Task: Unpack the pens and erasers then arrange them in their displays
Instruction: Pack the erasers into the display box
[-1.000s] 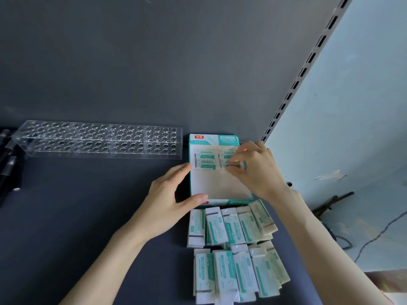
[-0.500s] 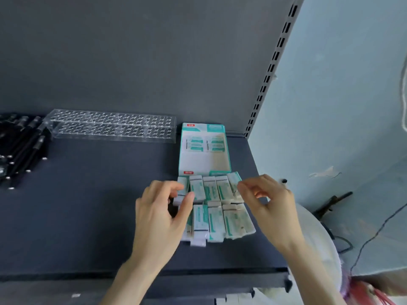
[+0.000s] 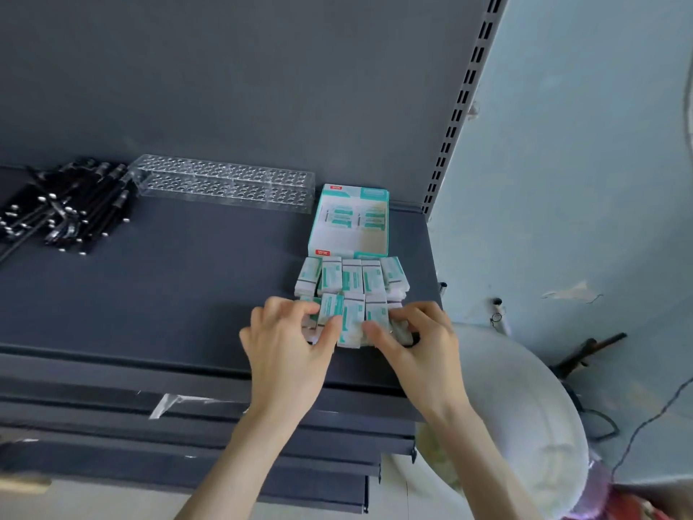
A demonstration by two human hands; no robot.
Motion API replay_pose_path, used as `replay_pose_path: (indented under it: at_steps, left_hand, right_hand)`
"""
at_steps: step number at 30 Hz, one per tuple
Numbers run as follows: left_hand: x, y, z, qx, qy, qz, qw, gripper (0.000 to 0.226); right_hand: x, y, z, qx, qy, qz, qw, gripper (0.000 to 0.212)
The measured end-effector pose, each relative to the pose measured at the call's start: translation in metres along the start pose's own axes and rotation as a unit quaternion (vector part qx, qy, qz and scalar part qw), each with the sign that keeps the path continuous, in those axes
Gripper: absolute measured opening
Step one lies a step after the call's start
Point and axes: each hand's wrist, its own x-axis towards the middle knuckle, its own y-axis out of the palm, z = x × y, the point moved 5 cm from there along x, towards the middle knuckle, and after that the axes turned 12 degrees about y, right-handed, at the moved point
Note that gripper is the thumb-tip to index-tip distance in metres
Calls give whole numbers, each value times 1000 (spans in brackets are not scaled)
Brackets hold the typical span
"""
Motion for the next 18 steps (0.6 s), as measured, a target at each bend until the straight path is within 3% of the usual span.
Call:
replay_pose_path:
  at_steps: [6, 9, 18]
  left_hand:
    - [12, 2, 5, -67, -78, 47, 994, 25]
    - [14, 0, 2, -93, -88, 53, 990, 15]
    - [22, -5, 10, -179, -96, 91, 975, 20]
  right_hand:
    - [-2, 2, -2, 25, 26, -31, 999, 23]
    - [-2, 1, -5, 76, 51, -42, 995, 18]
    - [6, -2, -7, 184, 95, -11, 978, 9]
